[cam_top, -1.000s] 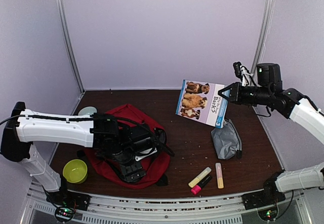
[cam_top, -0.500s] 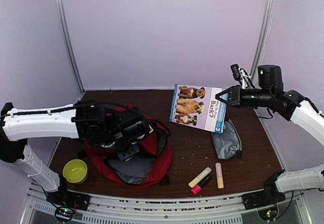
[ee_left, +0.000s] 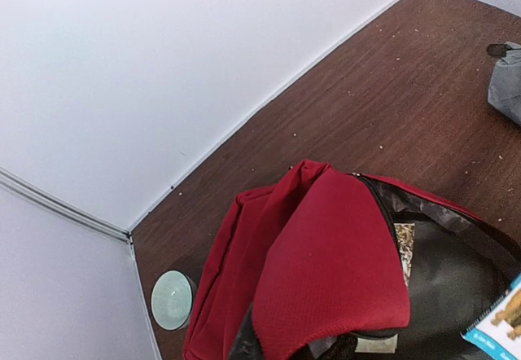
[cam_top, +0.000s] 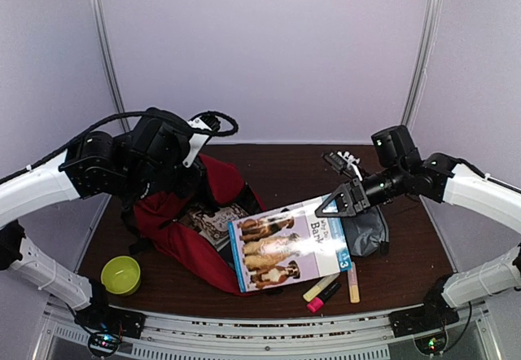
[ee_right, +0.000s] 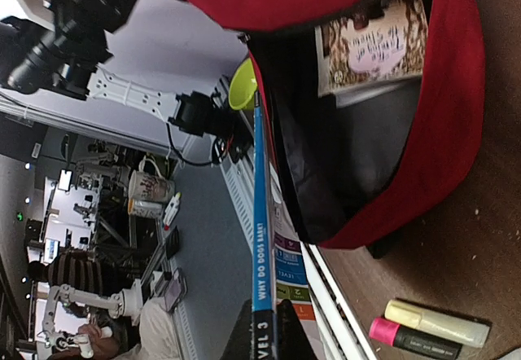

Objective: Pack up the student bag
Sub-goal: Pick up the largest pocket of the bag from the student bag, then place the book in the largest pocket of the bag.

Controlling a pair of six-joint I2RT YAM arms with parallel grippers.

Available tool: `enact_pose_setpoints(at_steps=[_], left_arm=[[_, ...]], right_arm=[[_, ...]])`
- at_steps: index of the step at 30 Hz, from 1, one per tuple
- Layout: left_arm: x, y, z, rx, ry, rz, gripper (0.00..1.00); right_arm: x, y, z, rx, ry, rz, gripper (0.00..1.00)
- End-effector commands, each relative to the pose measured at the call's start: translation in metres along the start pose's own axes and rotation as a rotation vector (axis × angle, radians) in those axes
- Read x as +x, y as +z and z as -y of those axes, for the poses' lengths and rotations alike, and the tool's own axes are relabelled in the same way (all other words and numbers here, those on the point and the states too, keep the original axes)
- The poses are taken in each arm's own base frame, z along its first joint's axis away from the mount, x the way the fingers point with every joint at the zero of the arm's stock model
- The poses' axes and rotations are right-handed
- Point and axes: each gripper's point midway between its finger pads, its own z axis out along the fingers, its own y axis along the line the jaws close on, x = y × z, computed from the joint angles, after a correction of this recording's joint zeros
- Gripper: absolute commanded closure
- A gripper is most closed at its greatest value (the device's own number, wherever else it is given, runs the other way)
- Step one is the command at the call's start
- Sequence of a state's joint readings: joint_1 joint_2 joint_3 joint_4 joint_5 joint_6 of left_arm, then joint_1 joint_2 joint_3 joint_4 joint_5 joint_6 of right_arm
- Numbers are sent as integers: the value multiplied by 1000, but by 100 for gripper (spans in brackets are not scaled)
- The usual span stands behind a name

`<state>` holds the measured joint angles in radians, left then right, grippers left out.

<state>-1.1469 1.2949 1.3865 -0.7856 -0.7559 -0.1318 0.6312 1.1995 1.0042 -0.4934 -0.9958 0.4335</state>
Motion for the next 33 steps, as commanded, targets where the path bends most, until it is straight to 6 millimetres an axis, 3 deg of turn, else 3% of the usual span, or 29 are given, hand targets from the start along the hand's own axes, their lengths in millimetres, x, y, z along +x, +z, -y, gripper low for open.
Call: enact_pose_setpoints(at_steps=[1, 3, 12, 15, 19, 22, 26, 33], left_arm=[[-47, -7, -14, -41, -87, 136, 100], [-52, -7, -3, 17, -93, 159, 100], [-63, -8, 34, 202, -58, 219, 100], [-69, -12, 43, 228, -41, 244, 100], [-73, -14, 47, 240, -45, 263, 100], [-76, -14, 50, 255, -47, 271, 100], [-72, -12, 50, 247, -46, 256, 100], [-58, -3, 36, 152, -58, 191, 100]], right_arm=[[16, 10, 5, 9, 36, -86, 100], [1, 24, 16, -7, 132, -31, 100], [-106, 65, 40, -98, 302, 254, 100], [-138, 73, 47, -138, 369, 343, 100], [-180, 75, 41, -176, 390, 479, 100], [-190, 83, 43, -174, 419, 536, 100], [-196, 76, 43, -223, 462, 610, 100], [-171, 48, 66, -66, 432, 623, 100]])
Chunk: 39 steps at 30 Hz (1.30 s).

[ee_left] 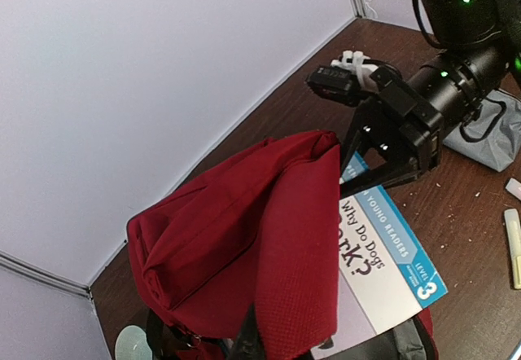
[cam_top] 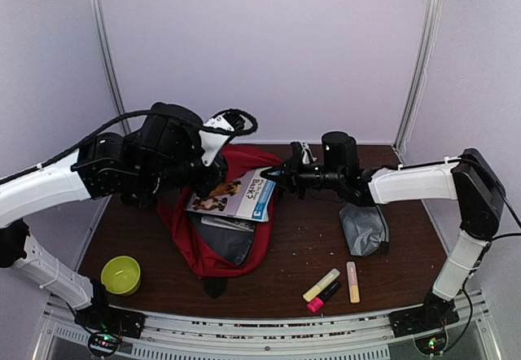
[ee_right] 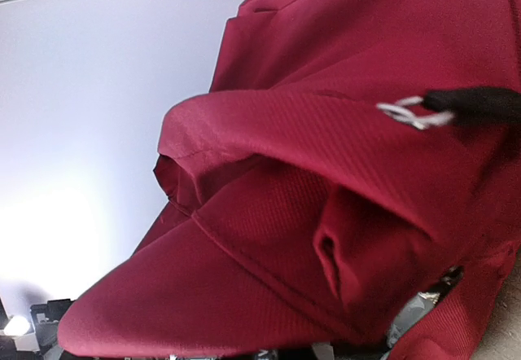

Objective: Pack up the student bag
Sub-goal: Place the book in the largest pocket of the bag.

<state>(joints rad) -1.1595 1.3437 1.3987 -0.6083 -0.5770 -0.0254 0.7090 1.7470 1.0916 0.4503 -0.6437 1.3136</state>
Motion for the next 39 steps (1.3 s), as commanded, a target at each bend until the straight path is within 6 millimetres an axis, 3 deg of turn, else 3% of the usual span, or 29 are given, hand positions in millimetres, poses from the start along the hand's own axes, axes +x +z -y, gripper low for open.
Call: enact_pose_setpoints(at_steps=[1, 5, 9, 14, 16, 22, 30, 32, 35, 39], left_arm=[[-21, -5, -8, -43, -80, 63, 100], [-21, -2, -8, -42, -89, 39, 100], [-32, -2, 3, 9, -104, 60, 100], [-82, -5, 66, 229, -100, 247, 100], [-89, 1, 73, 246, -121, 274, 100], [-89, 21, 76, 198, -123, 253, 100], [-68, 26, 47, 36, -120, 182, 100], [-61, 29, 45, 20, -128, 164, 100], [-51, 32, 38, -15, -134, 148, 100], [-41, 37, 27, -63, -132, 117, 100]], right_arm=[[-36, -42, -29, -30, -105, 185, 100], [-56, -63, -5, 62, -119, 252, 100], [-86, -77, -7, 80, -130, 316, 100], [-93, -69, -11, 129, -185, 324, 100], [-89, -66, -8, 107, -159, 319, 100], [-64, -46, 13, 85, -119, 310, 100], [-73, -7, 56, 142, -103, 307, 100], [-69, -6, 67, 198, -119, 297, 94], [-63, -10, 81, 314, -196, 240, 68], [-55, -41, 77, 468, -375, 190, 53]])
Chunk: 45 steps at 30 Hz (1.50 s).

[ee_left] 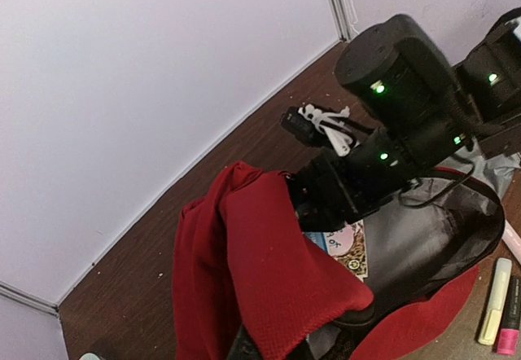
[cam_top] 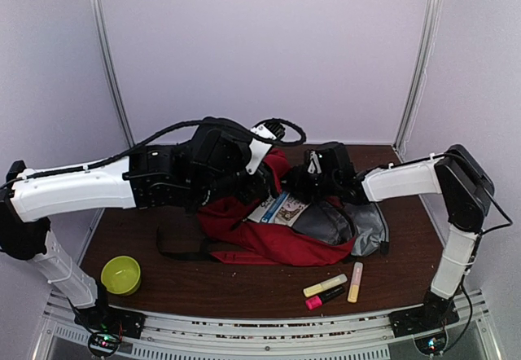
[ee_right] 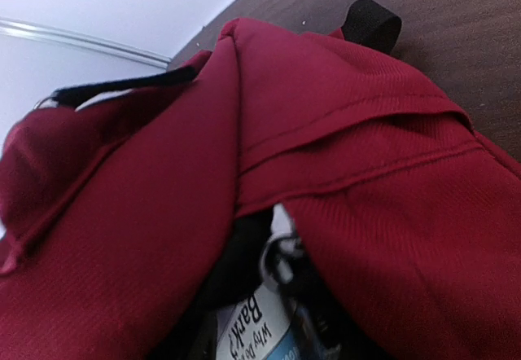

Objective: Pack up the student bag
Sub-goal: Place the book in the largest pocket of the bag, then pick up the pencil case from the center of the board.

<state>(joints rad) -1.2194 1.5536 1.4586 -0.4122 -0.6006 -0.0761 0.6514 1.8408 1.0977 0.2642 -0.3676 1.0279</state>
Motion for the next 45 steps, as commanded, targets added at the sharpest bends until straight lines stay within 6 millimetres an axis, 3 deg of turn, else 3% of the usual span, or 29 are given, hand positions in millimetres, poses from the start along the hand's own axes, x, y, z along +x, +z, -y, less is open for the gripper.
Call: enact_pose_setpoints(at_steps=[1, 4, 7, 9, 12, 16, 19, 23, 25, 27, 29, 31, 33, 35, 37, 40, 43, 45], left_arm=[[-13, -9, -31, -98, -81, 54, 100], [-7, -7, -34, -114, -80, 41, 100], [-3, -4, -38, -121, -85, 33, 100], [-1, -3, -41, -127, -87, 26, 100], [0, -5, -45, -131, -99, 31, 100], [-2, -4, -43, -115, -96, 44, 100], [-2, -3, -41, -106, -90, 43, 100], [0, -3, -40, -101, -90, 37, 100], [0, -4, -40, -96, -97, 39, 100], [1, -5, -40, -96, -95, 38, 100], [1, -6, -42, -101, -91, 35, 100], [-1, -10, -45, -106, -93, 40, 100], [-3, -13, -46, -104, -99, 49, 100], [-6, -16, -48, -102, -107, 63, 100], [-8, -16, -48, -99, -107, 77, 100], [-10, -16, -49, -96, -113, 85, 100], [-12, -14, -52, -90, -136, 91, 100], [-14, -15, -55, -92, -147, 100, 100]], right_arm=[[-11, -48, -17, 115, -276, 9, 50], [-18, -89, -25, 200, -459, 18, 45], [-35, -129, -12, 356, -560, 64, 39], [-46, -158, 11, 498, -575, 81, 32], [-69, -201, 55, 674, -520, 187, 2], [-81, -233, 107, 815, -463, 230, 0], [-71, -226, 139, 873, -437, 140, 0], [-45, -191, 174, 814, -349, -23, 0], [-33, -174, 180, 750, -308, -99, 3], [-24, -163, 179, 679, -278, -131, 19], [-25, -162, 178, 638, -243, -111, 50], [-38, -171, 174, 635, -234, -40, 77], [-54, -187, 165, 647, -252, 42, 98], [-72, -206, 149, 660, -290, 130, 100], [-86, -221, 116, 589, -339, 217, 100], [-90, -230, 39, 306, -458, 311, 100], [-66, -232, -33, 75, -636, 314, 100], [-29, -223, -68, -60, -766, 213, 100]])
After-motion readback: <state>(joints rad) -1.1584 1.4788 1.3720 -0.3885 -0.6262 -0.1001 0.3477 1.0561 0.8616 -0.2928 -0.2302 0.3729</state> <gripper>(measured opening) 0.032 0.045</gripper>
